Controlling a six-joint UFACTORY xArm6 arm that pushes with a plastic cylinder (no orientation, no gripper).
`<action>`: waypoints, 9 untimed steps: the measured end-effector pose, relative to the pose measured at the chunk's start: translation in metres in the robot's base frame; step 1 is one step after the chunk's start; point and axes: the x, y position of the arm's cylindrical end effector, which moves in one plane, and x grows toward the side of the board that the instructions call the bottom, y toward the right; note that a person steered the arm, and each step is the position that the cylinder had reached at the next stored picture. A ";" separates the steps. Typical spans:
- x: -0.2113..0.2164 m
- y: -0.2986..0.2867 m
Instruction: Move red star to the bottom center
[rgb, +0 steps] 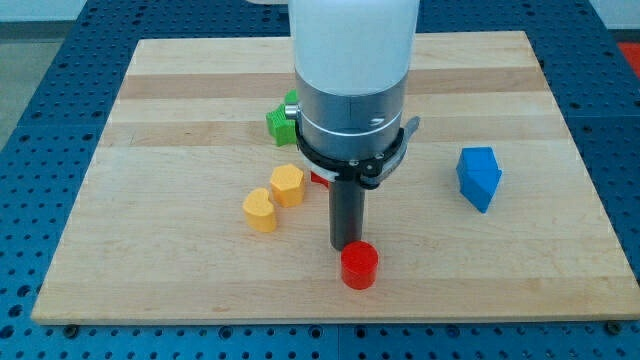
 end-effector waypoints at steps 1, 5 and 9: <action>-0.011 0.002; -0.137 0.028; -0.078 0.008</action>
